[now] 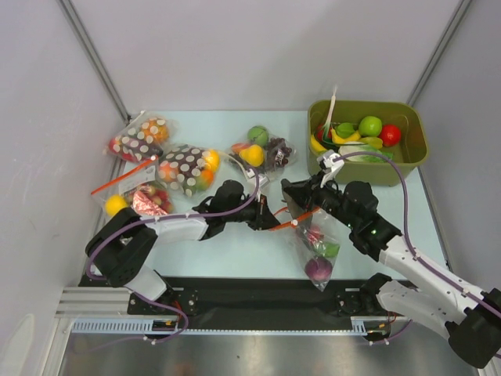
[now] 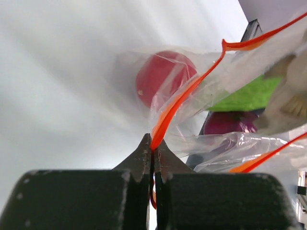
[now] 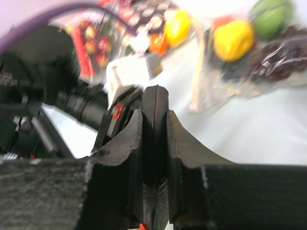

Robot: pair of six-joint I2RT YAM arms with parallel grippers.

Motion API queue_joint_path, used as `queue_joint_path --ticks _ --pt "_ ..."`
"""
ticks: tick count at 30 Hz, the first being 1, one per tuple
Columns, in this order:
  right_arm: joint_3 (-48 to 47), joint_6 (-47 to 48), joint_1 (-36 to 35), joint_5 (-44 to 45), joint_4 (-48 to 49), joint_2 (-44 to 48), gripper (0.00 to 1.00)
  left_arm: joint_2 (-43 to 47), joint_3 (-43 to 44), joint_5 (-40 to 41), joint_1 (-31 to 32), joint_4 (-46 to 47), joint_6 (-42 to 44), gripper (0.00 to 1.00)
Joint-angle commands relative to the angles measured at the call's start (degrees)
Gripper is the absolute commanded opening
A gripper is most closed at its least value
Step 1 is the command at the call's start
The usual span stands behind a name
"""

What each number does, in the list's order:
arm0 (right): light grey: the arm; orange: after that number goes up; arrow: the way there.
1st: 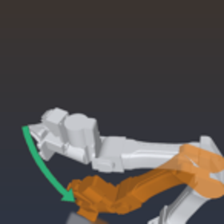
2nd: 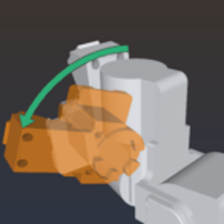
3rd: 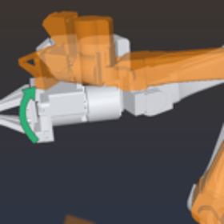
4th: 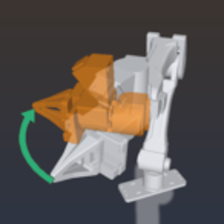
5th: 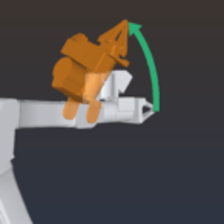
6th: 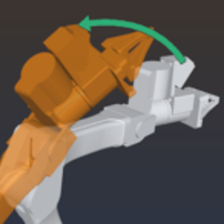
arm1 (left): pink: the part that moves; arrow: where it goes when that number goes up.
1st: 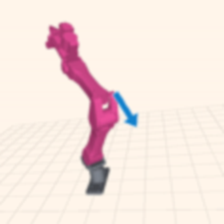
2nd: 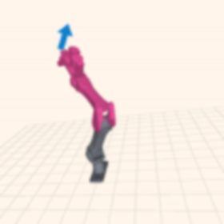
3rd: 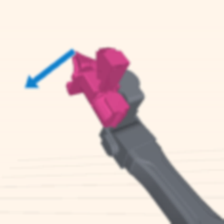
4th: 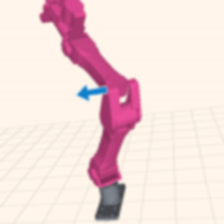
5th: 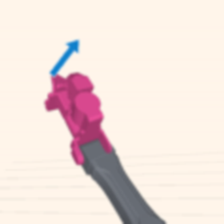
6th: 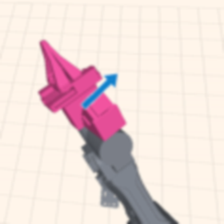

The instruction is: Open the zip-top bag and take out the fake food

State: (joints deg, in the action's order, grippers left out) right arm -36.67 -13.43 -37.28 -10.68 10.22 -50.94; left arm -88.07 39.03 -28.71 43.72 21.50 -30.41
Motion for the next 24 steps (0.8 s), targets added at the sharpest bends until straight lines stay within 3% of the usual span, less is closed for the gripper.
queue_joint_path --ticks 1,11,16,24 --pt "-1.22 0.86 0.63 8.64 11.37 1.72 0.00 2.02 1.23 0.58 0.48 -0.93 1.24 0.00" --pt "4.23 -1.51 0.71 24.63 32.57 0.32 0.00 3.00 2.11 0.85 2.94 -0.14 -0.17 0.00" --pt "4.76 -6.06 1.07 27.99 40.21 -0.56 0.00 1.94 2.54 2.43 3.12 -0.05 -1.31 0.00" --pt "4.41 -10.83 1.15 34.41 42.70 -0.04 0.00 0.18 6.67 5.15 3.03 -3.47 -0.79 0.00"
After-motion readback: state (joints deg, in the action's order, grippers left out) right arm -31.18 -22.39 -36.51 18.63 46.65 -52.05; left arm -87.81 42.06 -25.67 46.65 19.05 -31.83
